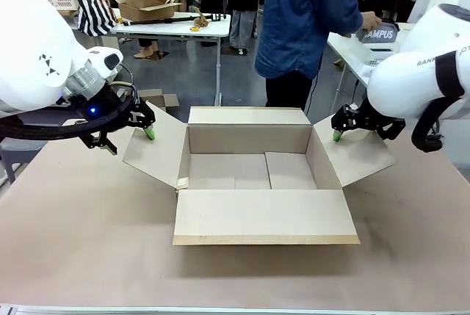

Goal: Pack the gift set into the box.
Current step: Lift both hands away from the flaps of the Package Box.

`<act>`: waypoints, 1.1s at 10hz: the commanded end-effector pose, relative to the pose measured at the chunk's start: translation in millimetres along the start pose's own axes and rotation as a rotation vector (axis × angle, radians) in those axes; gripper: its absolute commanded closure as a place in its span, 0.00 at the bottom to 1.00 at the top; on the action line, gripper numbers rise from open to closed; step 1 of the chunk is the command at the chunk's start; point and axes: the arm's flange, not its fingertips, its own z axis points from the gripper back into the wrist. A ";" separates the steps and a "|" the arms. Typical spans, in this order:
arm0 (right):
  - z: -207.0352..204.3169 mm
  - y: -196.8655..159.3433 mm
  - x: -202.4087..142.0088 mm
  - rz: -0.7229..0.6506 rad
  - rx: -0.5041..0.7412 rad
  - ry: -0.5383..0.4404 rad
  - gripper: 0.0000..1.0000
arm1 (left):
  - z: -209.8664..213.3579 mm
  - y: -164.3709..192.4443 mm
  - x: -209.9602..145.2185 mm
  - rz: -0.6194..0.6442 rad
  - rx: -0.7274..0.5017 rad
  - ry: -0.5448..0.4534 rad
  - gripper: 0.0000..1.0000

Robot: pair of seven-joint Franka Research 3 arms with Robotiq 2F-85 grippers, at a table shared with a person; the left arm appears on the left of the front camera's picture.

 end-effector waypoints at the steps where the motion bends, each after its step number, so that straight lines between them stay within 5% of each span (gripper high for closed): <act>1: 3.6 2.3 2.2 -0.015 -0.020 0.001 0.00 | 2.5 -1.2 0.9 0.009 0.020 -0.001 0.00; 11: 3.6 2.3 2.2 -0.015 -0.020 0.001 0.00 | 2.5 -1.2 0.9 0.009 0.020 -0.001 0.00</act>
